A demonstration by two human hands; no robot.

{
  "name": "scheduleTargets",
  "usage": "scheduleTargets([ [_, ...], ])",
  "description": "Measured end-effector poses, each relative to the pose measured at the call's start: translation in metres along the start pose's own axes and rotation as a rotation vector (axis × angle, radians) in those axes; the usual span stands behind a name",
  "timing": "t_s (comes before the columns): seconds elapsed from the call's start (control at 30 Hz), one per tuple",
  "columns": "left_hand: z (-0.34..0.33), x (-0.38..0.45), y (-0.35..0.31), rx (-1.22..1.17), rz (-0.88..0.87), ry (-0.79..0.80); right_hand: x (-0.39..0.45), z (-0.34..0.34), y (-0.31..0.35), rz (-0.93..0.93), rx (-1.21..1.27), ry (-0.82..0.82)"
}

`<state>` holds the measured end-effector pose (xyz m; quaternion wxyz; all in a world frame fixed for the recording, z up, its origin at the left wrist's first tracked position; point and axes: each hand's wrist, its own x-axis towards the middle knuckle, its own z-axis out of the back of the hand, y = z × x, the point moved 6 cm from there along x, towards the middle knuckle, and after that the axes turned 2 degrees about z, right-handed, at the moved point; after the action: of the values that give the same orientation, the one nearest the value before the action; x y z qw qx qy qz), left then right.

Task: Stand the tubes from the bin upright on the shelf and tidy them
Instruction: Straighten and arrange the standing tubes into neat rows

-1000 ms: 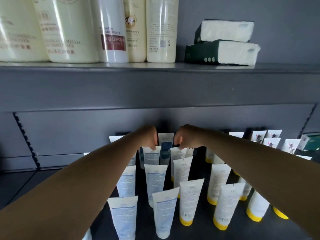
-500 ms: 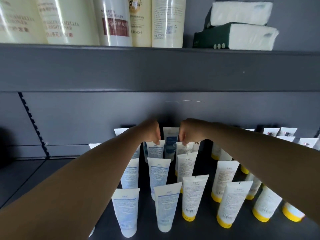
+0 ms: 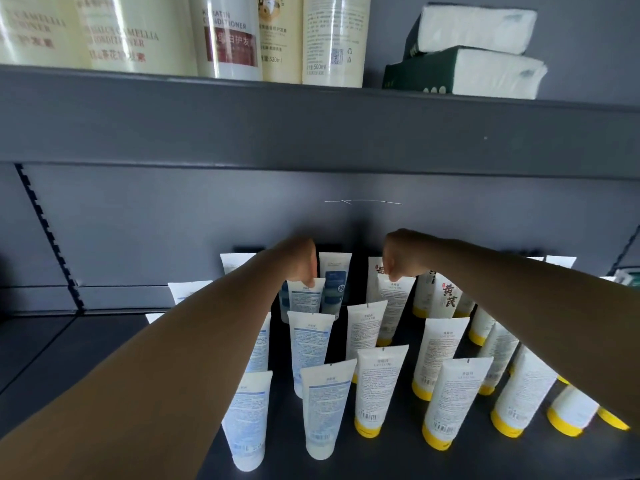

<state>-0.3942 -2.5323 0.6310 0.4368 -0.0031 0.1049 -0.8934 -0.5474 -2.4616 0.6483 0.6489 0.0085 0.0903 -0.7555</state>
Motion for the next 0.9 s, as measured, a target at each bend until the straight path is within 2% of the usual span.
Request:
scheduleTargets([
  [0.23,-0.001,0.001,0.001,-0.001,0.004,0.005,0.001,-0.009,-0.013,-0.16,0.184,0.082],
  [0.4,-0.001,0.003,0.001,0.005,-0.003,0.01,0.003,-0.012,-0.016,-0.169,0.47,0.128],
  [0.67,0.0,0.006,0.001,-0.011,-0.017,0.008,0.006,-0.01,-0.013,-0.112,0.302,0.102],
  [0.9,-0.001,0.006,0.001,-0.029,-0.02,0.007,-0.001,-0.001,-0.012,0.112,0.008,0.048],
])
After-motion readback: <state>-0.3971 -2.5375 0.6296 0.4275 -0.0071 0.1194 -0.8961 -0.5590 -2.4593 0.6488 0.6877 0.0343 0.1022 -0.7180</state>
